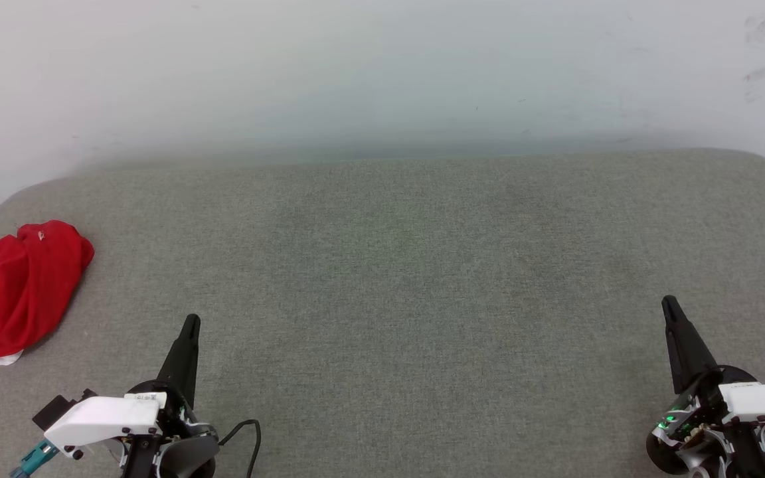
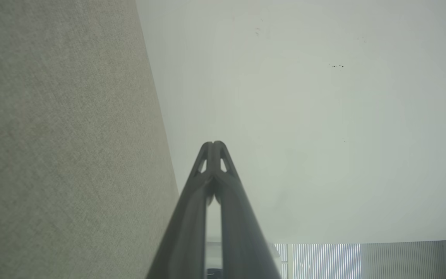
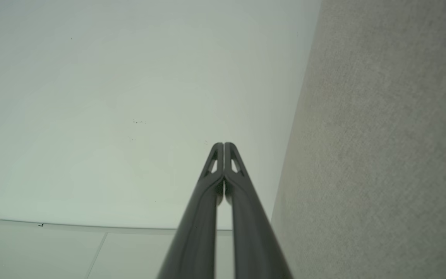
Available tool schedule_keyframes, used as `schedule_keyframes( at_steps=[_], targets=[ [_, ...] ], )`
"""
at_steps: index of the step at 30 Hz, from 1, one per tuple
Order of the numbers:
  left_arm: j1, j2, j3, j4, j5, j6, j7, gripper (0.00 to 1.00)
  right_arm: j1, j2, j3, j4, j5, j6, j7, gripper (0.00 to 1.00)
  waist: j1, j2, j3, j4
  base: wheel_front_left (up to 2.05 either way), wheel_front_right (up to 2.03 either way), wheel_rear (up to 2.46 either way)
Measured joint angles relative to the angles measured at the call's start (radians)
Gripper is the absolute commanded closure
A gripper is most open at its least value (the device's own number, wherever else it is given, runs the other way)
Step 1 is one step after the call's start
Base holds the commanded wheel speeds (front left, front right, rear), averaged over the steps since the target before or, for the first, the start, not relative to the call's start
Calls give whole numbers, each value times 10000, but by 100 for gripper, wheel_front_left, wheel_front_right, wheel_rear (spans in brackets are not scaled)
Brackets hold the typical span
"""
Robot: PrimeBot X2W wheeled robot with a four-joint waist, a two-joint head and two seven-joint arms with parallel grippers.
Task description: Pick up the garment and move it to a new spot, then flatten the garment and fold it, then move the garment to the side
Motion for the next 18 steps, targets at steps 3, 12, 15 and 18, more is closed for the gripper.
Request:
schedule_keyframes(
  at_steps=[3,12,15,18],
  targets=[
    [0,0,0,0,0,0,0,100,0,0,0,0,-2,0,0,100,0,0,0,0,0,0,0],
    [0,0,0,0,0,0,0,100,0,0,0,0,0,0,0,100,0,0,0,0,0,0,0],
    [0,0,0,0,0,0,0,100,0,0,0,0,0,0,0,100,0,0,0,0,0,0,0],
    [0,0,0,0,0,0,0,100,0,0,0,0,0,0,0,100,0,0,0,0,0,0,0]
  ],
)
